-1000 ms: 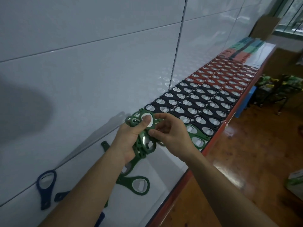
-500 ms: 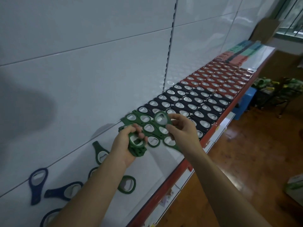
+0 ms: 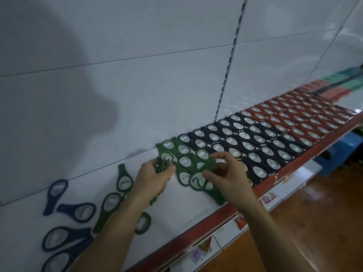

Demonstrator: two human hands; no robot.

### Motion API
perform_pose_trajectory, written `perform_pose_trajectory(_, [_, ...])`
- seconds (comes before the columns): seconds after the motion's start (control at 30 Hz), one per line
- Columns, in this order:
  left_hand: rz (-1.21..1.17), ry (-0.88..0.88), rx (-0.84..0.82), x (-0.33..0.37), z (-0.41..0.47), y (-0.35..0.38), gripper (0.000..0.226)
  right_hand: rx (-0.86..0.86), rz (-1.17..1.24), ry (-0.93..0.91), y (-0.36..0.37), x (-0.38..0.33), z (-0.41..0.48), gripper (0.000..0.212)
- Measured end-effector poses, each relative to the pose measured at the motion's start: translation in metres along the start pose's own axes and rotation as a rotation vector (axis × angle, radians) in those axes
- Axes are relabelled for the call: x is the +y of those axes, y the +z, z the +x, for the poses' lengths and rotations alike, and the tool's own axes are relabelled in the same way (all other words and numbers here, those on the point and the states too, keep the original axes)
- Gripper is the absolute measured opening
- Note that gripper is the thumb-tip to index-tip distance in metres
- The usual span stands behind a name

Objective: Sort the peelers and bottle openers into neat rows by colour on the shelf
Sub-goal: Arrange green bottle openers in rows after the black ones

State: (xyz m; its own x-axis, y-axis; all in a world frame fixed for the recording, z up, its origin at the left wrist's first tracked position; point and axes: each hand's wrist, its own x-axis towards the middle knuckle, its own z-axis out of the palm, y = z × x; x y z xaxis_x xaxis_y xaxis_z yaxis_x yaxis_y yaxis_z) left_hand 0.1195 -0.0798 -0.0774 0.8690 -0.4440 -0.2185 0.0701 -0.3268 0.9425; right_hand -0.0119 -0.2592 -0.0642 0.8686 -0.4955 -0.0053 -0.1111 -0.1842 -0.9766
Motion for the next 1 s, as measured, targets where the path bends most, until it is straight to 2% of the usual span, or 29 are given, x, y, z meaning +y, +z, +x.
perform_pose_trajectory(0.1, [0.219,0.041,0.080,-0.007,0.001,0.008,0.024,-0.230,-0.138,0.024,-0.010,0.000,0.016,0.040])
perform_pose_trajectory(0.2, [0.303,0.055,0.085,-0.010,-0.001,0.013,0.021,-0.441,-0.476,-0.085,-0.011,0.004,0.026,0.041])
perform_pose_trajectory(0.27, [0.451,0.081,0.077,-0.009,-0.004,0.018,0.016,-0.504,-0.611,-0.152,-0.006,0.008,0.026,0.043])
perform_pose_trajectory(0.33, [0.612,0.111,0.087,-0.008,-0.007,0.026,0.018,-0.495,-0.706,-0.215,-0.005,0.010,0.025,0.040])
perform_pose_trajectory(0.43, [0.754,0.132,0.166,-0.006,-0.011,0.038,0.029,-0.489,-0.691,-0.306,-0.014,0.012,0.029,0.033])
perform_pose_trajectory(0.63, [0.800,0.148,0.222,-0.007,-0.012,0.043,0.033,-0.742,-0.796,-0.518,-0.021,0.014,0.035,0.027])
perform_pose_trajectory(1.0, [0.797,0.135,0.175,-0.007,-0.010,0.042,0.024,-0.766,-0.763,-0.542,-0.023,0.023,0.045,0.033])
